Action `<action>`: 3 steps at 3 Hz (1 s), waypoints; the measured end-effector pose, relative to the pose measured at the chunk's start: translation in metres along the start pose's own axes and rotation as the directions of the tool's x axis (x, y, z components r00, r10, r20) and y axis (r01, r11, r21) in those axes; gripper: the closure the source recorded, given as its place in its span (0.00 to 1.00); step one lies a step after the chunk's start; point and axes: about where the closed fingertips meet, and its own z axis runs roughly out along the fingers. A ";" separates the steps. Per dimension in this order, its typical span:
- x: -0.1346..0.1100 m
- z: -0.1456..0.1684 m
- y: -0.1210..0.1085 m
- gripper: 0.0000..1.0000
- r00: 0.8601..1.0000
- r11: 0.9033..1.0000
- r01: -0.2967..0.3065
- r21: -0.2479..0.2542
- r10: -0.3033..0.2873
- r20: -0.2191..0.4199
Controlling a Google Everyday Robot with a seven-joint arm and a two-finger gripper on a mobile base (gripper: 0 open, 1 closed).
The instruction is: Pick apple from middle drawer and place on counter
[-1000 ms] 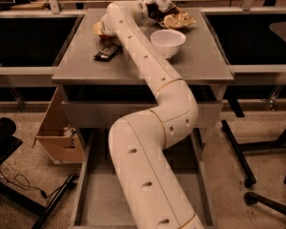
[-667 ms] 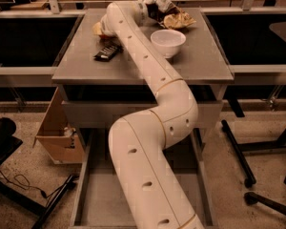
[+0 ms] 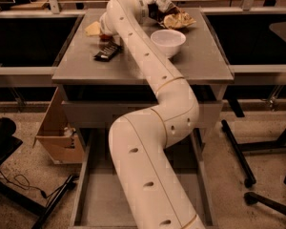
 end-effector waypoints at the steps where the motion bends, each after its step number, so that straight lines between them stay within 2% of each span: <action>1: -0.002 -0.029 0.015 0.00 0.998 0.997 0.007 -0.074 -0.011 -0.054; 2: -0.019 -0.101 0.004 0.00 0.996 0.992 0.000 -0.128 -0.012 -0.089; 3: -0.020 -0.161 -0.022 0.00 0.987 0.995 -0.045 -0.087 0.031 -0.155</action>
Offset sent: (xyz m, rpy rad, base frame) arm -0.0976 -0.0643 0.1190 0.0514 0.1052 0.1814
